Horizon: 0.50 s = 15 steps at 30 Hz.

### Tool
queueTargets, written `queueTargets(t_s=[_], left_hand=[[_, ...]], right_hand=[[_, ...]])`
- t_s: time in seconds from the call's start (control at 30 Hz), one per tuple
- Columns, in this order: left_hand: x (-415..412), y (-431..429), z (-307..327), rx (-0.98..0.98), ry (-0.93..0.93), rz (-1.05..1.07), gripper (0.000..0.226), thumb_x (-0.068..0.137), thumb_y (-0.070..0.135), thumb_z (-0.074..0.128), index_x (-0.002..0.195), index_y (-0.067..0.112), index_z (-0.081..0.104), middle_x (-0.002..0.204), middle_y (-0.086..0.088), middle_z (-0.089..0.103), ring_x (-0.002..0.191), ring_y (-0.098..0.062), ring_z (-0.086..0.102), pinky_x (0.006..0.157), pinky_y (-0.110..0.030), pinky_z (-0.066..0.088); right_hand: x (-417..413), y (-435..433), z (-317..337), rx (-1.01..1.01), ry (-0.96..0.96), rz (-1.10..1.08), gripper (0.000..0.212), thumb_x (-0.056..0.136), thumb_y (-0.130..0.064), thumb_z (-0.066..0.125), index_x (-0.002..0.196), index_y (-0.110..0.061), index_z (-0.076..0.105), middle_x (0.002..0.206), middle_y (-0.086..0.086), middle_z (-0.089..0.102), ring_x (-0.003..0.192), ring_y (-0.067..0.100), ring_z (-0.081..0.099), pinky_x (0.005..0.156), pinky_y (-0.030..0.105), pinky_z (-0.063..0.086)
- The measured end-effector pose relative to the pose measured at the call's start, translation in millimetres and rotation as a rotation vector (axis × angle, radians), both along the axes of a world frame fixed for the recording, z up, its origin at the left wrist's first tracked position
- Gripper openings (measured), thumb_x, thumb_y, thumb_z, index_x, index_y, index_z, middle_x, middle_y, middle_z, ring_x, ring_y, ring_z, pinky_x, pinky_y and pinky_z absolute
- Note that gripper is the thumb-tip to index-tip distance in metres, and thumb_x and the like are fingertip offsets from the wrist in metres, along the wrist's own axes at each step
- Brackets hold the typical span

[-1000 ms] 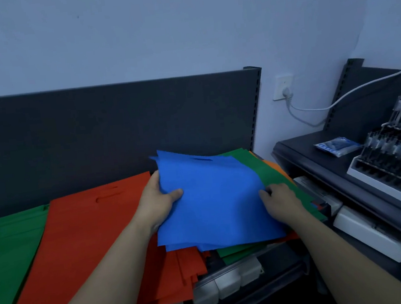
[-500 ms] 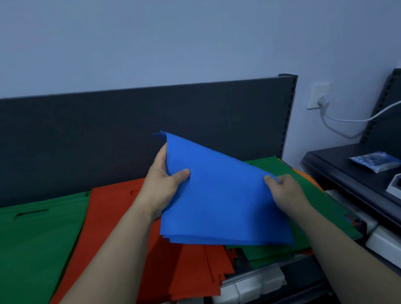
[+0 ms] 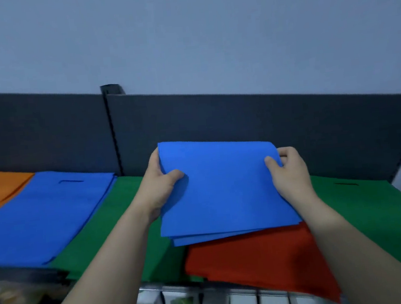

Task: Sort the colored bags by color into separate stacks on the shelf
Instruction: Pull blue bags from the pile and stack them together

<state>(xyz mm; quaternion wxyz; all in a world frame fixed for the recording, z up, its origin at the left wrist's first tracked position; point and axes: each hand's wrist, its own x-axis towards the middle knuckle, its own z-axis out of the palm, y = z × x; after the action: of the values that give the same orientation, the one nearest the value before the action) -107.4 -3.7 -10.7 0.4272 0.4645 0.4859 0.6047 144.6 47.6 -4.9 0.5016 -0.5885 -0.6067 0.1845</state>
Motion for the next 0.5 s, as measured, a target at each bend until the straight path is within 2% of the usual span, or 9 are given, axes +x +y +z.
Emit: queueTargets(t_s=[0.17,0.27,0.33,0.43,0.5], left_hand=[[-100.3,-26.6,1.2,-0.076,0.064,0.105,0.059,0.088,0.003,0.054,0.133,0.037,0.039,0.113,0.006,0.065,0.095,-0.021,0.068,0.081,-0.043,0.056],[-156.4,-36.6,-1.2,-0.093,0.111,0.165,0.058,0.087,0.003,0.055,0.131,0.037,0.040,0.115,0.003,0.066,0.096,-0.022,0.068,0.084,-0.047,0.056],[-189.2,-43.4,-3.7,-0.119,0.137,0.215,0.066,0.087,0.007,0.056,0.141,0.038,0.032,0.126,0.007,0.059,0.101,-0.022,0.065,0.088,-0.048,0.054],[-230.9,-50.5,-9.2,-0.167,0.171,0.307,0.078,0.090,0.009,0.057,0.151,0.032,0.015,0.143,0.008,0.037,0.117,-0.019,0.053,0.094,-0.037,0.048],[-253.1,-53.7,-12.3,-0.181,0.206,0.336,0.078,0.090,0.009,0.057,0.152,0.030,0.014,0.150,0.008,0.029,0.116,-0.014,0.046,0.088,-0.030,0.044]], right_hand=[[-101.0,0.5,-3.8,-0.034,0.002,0.109,0.018,0.091,-0.028,0.056,0.103,-0.015,0.052,0.096,0.000,0.062,0.080,0.018,0.062,0.068,0.039,0.052],[-159.1,-1.1,-5.4,-0.025,-0.006,0.160,0.015,0.090,-0.025,0.057,0.101,-0.016,0.051,0.096,0.000,0.062,0.082,0.020,0.061,0.070,0.036,0.049],[-194.2,-3.9,-6.9,-0.036,-0.001,0.194,0.015,0.090,-0.024,0.057,0.101,-0.016,0.051,0.095,-0.001,0.062,0.082,0.020,0.061,0.069,0.036,0.049],[-240.1,-8.2,-8.8,-0.066,0.000,0.225,0.013,0.089,-0.025,0.056,0.099,-0.018,0.051,0.095,0.000,0.063,0.080,0.022,0.062,0.069,0.041,0.052],[-265.0,-9.8,-9.0,-0.078,-0.013,0.241,0.012,0.090,-0.024,0.055,0.099,-0.018,0.050,0.094,0.000,0.062,0.076,0.021,0.060,0.064,0.038,0.050]])
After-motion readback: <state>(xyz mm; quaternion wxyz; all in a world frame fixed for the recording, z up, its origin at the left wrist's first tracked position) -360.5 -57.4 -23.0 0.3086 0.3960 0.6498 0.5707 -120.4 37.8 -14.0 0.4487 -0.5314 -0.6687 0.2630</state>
